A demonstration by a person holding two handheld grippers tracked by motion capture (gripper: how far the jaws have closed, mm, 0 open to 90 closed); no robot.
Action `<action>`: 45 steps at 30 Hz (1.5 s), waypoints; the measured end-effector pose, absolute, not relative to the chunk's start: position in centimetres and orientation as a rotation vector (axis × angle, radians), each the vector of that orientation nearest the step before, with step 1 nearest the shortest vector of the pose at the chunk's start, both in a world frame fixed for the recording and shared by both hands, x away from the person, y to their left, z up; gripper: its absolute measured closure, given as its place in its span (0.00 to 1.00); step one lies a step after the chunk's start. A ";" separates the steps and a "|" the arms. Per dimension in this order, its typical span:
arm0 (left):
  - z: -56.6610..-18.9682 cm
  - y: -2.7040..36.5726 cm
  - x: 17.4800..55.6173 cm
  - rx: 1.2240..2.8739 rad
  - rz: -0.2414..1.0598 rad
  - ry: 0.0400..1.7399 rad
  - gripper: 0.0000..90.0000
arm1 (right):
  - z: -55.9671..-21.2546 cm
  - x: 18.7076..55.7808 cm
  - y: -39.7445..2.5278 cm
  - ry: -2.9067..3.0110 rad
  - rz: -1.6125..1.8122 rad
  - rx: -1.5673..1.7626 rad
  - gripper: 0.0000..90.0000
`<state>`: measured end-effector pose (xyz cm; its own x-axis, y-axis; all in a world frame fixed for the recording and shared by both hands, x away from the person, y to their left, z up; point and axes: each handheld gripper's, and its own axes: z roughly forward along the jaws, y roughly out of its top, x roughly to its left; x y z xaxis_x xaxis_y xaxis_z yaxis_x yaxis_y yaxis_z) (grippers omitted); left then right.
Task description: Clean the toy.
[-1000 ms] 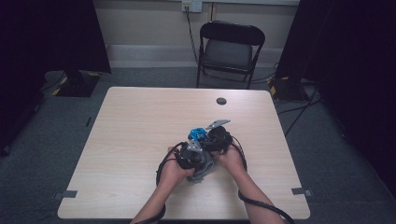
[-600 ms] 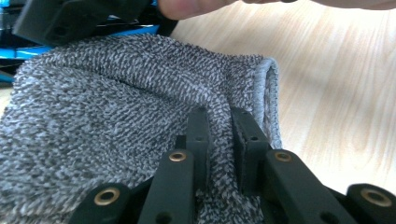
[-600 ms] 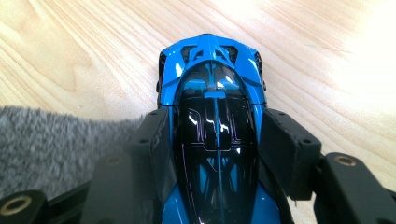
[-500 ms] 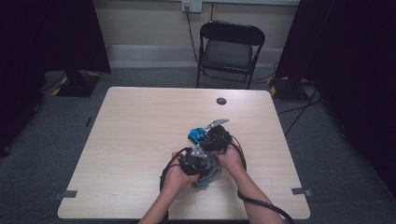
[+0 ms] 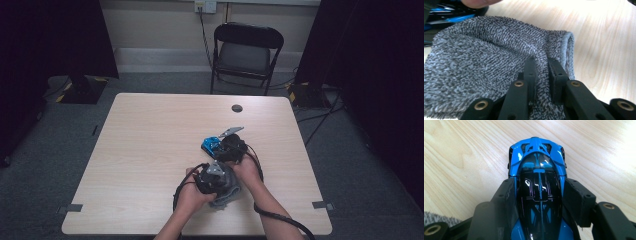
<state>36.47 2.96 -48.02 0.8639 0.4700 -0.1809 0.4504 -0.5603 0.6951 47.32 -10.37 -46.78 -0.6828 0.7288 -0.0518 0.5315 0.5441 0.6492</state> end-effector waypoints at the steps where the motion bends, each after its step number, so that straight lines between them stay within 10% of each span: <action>1: -48.1 2.9 36.4 2.242 0.029 0.657 0.88 | -46.8 47.3 -10.4 2.469 0.880 1.041 0.48; 23: -47.0 1.7 33.2 2.254 -0.024 0.496 0.87 | -46.8 47.3 -10.5 2.466 0.889 1.039 0.48; 45: -44.2 9.0 33.3 2.199 0.080 0.609 0.87 | -46.9 47.1 -10.7 2.458 0.908 1.052 0.48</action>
<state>33.31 8.96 -44.20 0.8803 0.4513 -0.1460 0.3984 -0.5364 0.7441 47.13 -10.68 -46.93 -0.6792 0.7329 -0.0387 0.5316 0.5276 0.6626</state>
